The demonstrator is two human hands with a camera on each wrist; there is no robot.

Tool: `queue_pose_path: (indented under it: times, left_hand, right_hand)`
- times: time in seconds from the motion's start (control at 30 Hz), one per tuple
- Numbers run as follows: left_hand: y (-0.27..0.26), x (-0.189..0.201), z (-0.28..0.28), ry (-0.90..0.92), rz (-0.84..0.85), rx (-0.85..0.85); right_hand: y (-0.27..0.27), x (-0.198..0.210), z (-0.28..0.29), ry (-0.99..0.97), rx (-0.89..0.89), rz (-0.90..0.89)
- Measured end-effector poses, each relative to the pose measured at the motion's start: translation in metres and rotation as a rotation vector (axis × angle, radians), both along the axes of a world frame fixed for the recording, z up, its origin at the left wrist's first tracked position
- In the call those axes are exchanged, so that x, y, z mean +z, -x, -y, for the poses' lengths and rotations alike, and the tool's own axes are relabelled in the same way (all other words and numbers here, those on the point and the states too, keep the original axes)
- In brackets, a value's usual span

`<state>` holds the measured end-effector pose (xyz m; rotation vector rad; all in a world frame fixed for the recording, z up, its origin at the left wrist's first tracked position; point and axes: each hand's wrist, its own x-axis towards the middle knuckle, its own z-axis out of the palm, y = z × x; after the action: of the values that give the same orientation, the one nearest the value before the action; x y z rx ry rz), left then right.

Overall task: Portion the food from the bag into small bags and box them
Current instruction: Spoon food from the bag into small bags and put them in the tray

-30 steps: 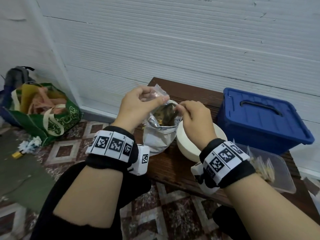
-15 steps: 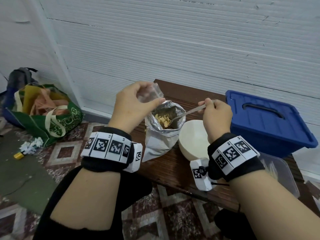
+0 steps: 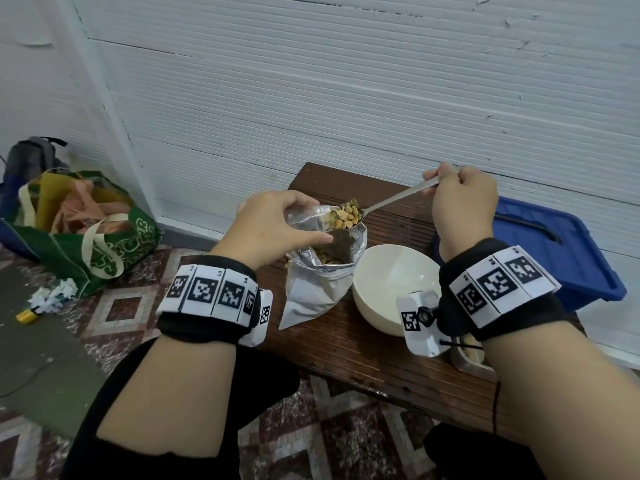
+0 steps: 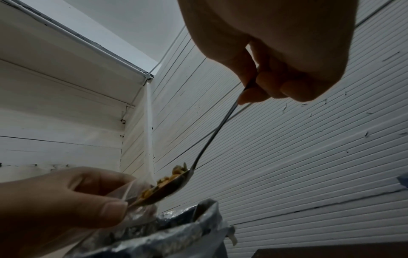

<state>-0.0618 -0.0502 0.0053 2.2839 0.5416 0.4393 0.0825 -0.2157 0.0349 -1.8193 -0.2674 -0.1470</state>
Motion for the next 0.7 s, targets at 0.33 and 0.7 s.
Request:
queue_pose_path:
  times: [0.33, 0.7]
  left_hand:
    - [-0.007, -0.003, 0.009, 0.018, -0.033, -0.062]
    - [-0.014, -0.006, 0.015, 0.159, 0.123, 0.007]
  right_hand:
    - [0.008, -0.002, -0.018, 0.059, 0.133, -0.026]
    - [0.017, 0.004, -0.012, -0.157, 0.317, 0.284]
